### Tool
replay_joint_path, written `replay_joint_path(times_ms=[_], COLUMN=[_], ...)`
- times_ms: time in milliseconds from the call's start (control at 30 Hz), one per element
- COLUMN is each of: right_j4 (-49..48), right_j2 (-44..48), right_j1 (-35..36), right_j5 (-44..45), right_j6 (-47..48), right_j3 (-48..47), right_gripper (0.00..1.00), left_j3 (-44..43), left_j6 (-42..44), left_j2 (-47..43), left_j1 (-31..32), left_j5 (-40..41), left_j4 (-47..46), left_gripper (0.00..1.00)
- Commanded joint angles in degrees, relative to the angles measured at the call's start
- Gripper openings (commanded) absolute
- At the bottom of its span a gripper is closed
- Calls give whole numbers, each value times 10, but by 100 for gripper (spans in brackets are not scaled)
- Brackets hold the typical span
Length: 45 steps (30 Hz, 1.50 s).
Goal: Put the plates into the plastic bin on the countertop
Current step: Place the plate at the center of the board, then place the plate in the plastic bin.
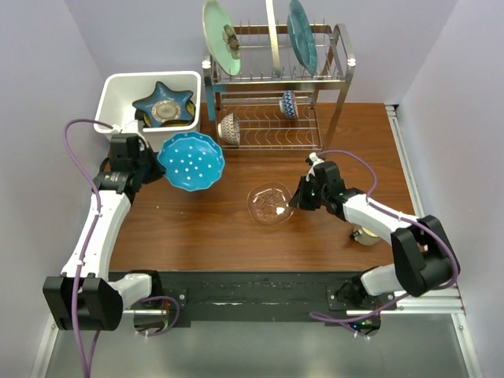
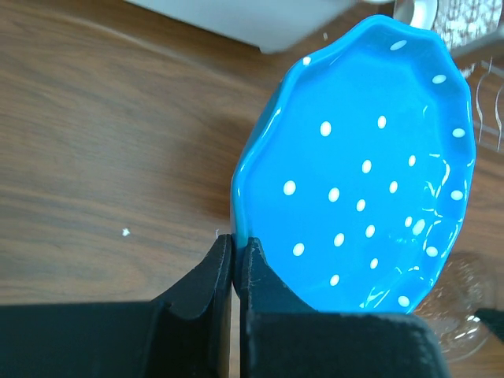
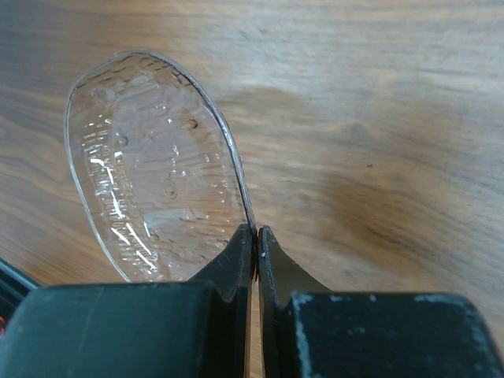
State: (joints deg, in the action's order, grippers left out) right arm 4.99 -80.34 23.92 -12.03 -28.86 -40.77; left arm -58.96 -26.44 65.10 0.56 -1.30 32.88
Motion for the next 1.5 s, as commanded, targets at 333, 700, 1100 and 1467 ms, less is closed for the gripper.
replay_joint_path(times_ms=[333,700,1100,1467], right_j4=[-30,-19,2,8], right_j2=[-82,-92,-85,-87], right_j1=[-2,-2,-3,-2], right_j5=[-26,-22,-2,4], right_j6=[11,23,35,28], right_j3=[-3,-6,-11,-12], right_gripper=[6,18,58,63], left_j3=[-132,-209,-258,-307], left_j6=[-36,-47,-55,-76], left_j2=[32,96,170,233], left_j1=[-82,-105,-127,-131], left_j5=[-77,-66,-68,-69], left_j4=[-121,-138,-154,-172], left_gripper=[0,0,0,0])
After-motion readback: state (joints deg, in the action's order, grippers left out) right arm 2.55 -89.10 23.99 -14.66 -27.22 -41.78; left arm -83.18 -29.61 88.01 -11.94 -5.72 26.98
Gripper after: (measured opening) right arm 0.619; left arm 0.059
